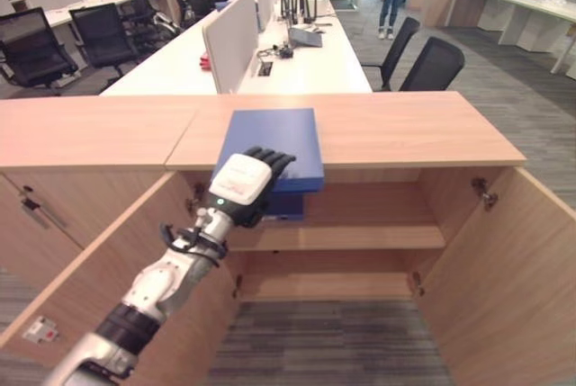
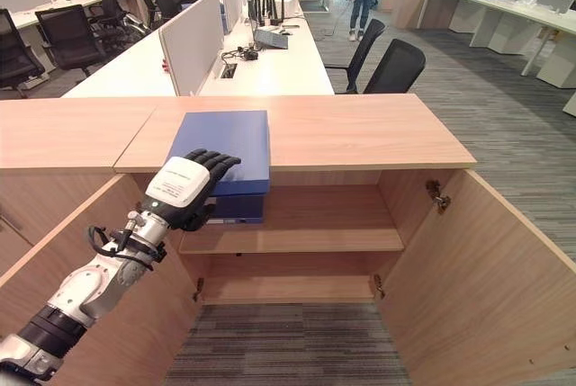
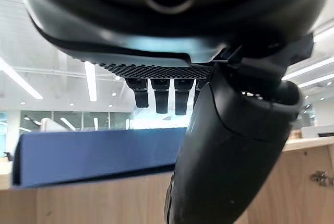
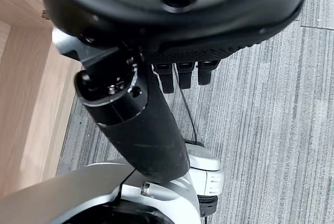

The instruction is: Put the empty folder in the office cabinet

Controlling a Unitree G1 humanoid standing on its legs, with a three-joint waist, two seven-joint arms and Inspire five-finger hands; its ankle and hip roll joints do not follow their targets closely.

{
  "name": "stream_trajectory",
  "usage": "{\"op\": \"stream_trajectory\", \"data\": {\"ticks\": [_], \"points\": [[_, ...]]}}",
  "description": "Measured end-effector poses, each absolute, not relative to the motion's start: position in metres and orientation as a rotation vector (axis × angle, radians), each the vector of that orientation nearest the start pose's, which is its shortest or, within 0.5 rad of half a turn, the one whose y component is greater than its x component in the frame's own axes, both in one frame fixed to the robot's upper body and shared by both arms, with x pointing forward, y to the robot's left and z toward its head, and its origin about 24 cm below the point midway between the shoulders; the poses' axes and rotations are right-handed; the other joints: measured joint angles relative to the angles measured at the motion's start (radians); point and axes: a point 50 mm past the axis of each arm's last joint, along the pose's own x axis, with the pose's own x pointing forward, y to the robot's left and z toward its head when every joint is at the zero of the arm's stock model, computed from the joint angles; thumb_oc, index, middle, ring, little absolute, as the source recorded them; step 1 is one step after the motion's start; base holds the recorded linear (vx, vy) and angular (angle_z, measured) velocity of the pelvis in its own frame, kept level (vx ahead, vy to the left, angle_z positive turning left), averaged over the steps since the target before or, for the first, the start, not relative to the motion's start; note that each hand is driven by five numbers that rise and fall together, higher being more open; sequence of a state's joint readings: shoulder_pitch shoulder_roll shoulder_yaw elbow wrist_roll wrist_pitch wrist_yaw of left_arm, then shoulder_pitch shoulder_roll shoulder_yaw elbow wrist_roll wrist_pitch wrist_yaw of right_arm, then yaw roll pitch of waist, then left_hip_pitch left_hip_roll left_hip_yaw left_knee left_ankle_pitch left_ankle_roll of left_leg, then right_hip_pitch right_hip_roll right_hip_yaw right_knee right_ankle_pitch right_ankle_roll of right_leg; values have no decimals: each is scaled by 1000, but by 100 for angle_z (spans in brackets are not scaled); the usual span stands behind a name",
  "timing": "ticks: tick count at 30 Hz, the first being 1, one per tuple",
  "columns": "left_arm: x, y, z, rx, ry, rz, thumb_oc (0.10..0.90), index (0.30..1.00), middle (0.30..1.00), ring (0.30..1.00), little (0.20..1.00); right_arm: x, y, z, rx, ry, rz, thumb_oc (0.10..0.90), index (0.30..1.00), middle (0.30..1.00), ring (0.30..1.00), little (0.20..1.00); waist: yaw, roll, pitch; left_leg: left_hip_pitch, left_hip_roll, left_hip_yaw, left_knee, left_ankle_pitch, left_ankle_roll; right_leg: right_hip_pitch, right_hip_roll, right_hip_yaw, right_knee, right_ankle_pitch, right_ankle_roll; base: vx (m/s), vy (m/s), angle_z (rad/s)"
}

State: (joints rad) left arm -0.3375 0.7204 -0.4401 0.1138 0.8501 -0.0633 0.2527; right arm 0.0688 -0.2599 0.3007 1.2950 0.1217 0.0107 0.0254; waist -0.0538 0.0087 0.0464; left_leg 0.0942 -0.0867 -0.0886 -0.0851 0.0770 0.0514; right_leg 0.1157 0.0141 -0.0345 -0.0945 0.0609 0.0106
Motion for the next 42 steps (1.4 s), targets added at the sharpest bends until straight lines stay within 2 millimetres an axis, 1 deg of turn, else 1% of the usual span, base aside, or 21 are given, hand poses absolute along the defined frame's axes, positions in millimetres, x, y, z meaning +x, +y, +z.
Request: {"op": "stream_trajectory", "data": {"ticks": [6,9,10,12,14,15,17,18,19,21,22,23,25,28,34,35,36,38,39,40,42], "points": [[298,185,99,1603,-458,-157,800,900,900,900,900,41,-234,-170,-284,1397,23,800,900,900,900,900,-1,-2,0,0,0,3,0,0,1,1,0,1,0,0,0,0,0,0],[303,185,89,1611,-418,-145,800,900,900,900,900,40,-234,-170,-284,1398,24,800,900,900,900,900,-1,-3,-1,4,0,3,0,0,1,1,0,2,0,0,0,0,0,0],[304,183,91,1613,-425,-144,800,900,900,900,900,40,-234,-170,-284,1398,24,800,900,900,900,900,-1,-4,-1,3,0,3,0,0,1,1,0,2,0,0,0,0,0,0],[314,183,87,1675,-435,-144,800,900,900,900,900,40,-232,-171,-283,1401,25,800,900,900,900,900,-1,-9,-6,4,0,4,0,0,1,1,0,2,0,0,0,0,0,0],[326,185,86,1723,-397,-95,800,900,900,900,900,39,-231,-171,-280,1403,28,800,900,900,900,900,-10,-21,-17,4,1,7,0,0,1,0,1,4,0,0,0,2,-14,-4],[328,189,86,1734,-379,-74,800,900,900,900,900,40,-230,-171,-280,1400,30,800,900,900,900,900,-25,-25,-19,3,2,8,0,0,1,0,1,4,0,0,0,8,-13,-4],[329,193,84,1746,-360,-51,800,900,900,900,900,40,-230,-171,-281,1400,30,800,900,900,900,900,-28,-25,-19,4,2,16,0,-2,3,-1,1,11,0,1,0,4,-8,-12],[329,196,83,1751,-352,-30,519,479,479,479,479,40,-229,-171,-284,1400,34,800,900,900,900,900,-30,-25,-19,5,3,25,0,-4,5,-2,1,20,0,2,-1,-5,-14,-19],[331,199,79,1752,-334,2,400,300,300,300,300,40,-229,-171,-293,1401,45,800,900,900,900,900,-36,-25,-19,8,3,29,0,-5,7,-1,2,24,0,3,-1,-8,-16,-15],[340,202,83,1760,-326,77,400,300,300,300,300,41,-228,-171,-307,1397,53,800,900,900,900,900,-38,-28,-22,9,3,32,0,-5,7,-1,2,26,0,3,-1,-2,-6,-3],[344,205,88,1771,-319,106,400,300,300,300,300,40,-228,-171,-310,1398,54,800,900,900,900,900,-41,-27,-30,9,3,32,0,-5,7,-1,2,26,0,3,-2,1,-1,-5],[344,208,89,1781,-323,136,400,300,300,300,300,37,-229,-172,-309,1407,52,800,900,900,900,900,-50,-24,-45,11,4,33,-1,-8,8,0,3,28,0,3,-2,4,2,-5],[341,208,83,1812,-322,120,400,300,300,300,300,36,-229,-172,-309,1408,52,800,900,900,900,900,-50,-22,-46,11,5,34,-1,-8,8,-1,3,28,0,3,-2,2,-1,-2],[341,212,81,1818,-317,139,400,300,300,300,300,36,-229,-172,-311,1410,50,800,900,900,900,900,-49,-18,-54,11,6,35,-1,-8,7,0,5,29,0,1,-5,0,0,0],[340,213,82,1803,-315,149,400,300,300,300,300,35,-230,-172,-316,1412,44,800,900,900,900,900,-40,-17,-55,11,7,34,-1,-8,7,0,7,29,0,2,-5,0,0,0],[330,214,82,1732,-322,177,400,300,300,300,300,34,-230,-172,-315,1412,43,800,900,900,900,900,-38,-18,-55,10,8,34,-1,-9,7,-1,7,29,0,3,-4,0,0,0],[325,212,80,1709,-329,176,400,300,300,300,300,32,-229,-172,-314,1416,44,800,900,900,900,900,-26,-21,-53,11,8,34,-1,-10,7,-1,8,29,0,3,-4,0,0,0],[315,210,85,1651,-349,187,400,300,300,300,300,34,-228,-172,-309,1409,43,800,900,900,900,900,-23,-24,-52,9,8,33,-1,-11,7,-2,8,27,0,2,-5,0,2,2],[301,203,94,1543,-411,193,400,300,300,300,300,30,-227,-172,-297,1412,33,800,900,900,900,900,-17,-28,-49,9,8,32,-1,-12,8,-1,8,26,0,1,-6,-5,4,4],[294,196,97,1494,-461,159,400,300,300,300,300,25,-227,-172,-292,1425,29,800,900,900,900,900,5,-31,-50,10,8,31,-1,-13,9,0,8,25,0,0,-6,-5,2,5],[283,186,95,1386,-471,89,400,300,300,300,300,23,-227,-173,-287,1428,24,800,900,900,900,900,18,-33,-47,10,7,29,-1,-13,9,0,7,24,0,-3,-2,-5,-1,3]]}}
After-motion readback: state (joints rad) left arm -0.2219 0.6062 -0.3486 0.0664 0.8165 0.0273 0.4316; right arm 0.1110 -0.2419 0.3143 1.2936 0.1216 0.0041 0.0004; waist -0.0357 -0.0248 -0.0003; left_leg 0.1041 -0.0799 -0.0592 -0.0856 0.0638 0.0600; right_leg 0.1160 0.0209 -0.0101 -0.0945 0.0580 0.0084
